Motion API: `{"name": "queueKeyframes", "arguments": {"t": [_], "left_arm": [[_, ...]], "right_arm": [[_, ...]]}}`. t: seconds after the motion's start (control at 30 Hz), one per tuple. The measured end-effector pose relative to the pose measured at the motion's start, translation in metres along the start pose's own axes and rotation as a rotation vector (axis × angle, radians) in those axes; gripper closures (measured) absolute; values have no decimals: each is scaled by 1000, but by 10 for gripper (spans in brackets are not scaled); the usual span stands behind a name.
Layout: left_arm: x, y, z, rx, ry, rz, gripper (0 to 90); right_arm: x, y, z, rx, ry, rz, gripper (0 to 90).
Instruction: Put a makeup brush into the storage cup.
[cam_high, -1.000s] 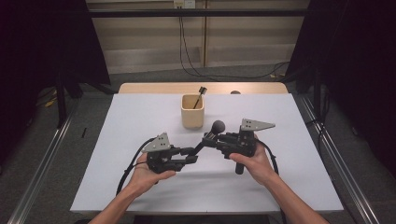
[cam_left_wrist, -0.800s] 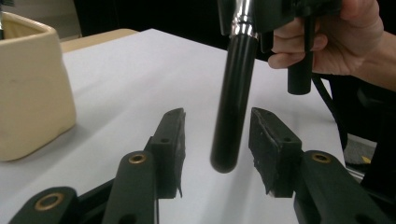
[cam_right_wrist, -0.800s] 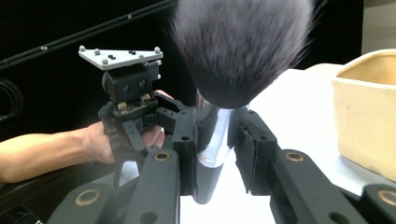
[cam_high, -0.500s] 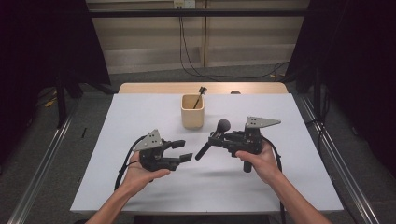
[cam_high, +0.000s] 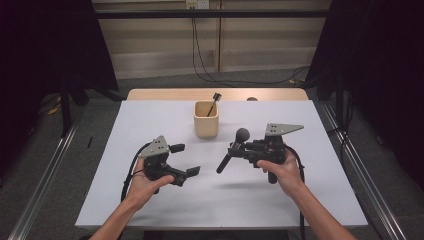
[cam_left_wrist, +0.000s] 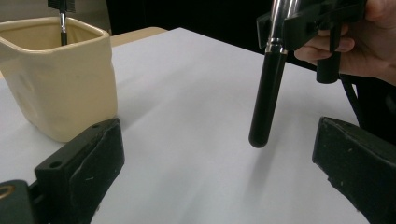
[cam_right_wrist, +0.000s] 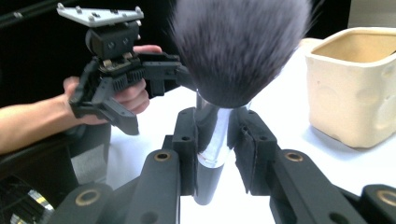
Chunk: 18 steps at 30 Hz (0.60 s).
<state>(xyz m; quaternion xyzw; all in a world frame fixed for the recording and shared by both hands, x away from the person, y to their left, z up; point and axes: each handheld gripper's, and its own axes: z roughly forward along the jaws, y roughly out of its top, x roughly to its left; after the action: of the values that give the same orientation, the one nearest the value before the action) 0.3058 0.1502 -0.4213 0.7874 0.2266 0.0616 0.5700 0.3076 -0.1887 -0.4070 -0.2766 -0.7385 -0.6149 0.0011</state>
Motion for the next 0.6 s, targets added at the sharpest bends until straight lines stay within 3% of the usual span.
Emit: {"name": "queueKeyframes", "arguments": {"t": [0.1, 0.43, 0.6], "left_arm": [[-1, 0, 0, 5, -7, 12, 22], [-2, -1, 8, 28, -8, -10, 21], [-7, 1, 16, 38, -17, 19, 23]], "right_arm": [[0, 1, 0, 19, 7, 0, 711], [-1, 11, -3, 90, 8, -1, 710], [-1, 16, 0, 140, 11, -3, 711]]}}
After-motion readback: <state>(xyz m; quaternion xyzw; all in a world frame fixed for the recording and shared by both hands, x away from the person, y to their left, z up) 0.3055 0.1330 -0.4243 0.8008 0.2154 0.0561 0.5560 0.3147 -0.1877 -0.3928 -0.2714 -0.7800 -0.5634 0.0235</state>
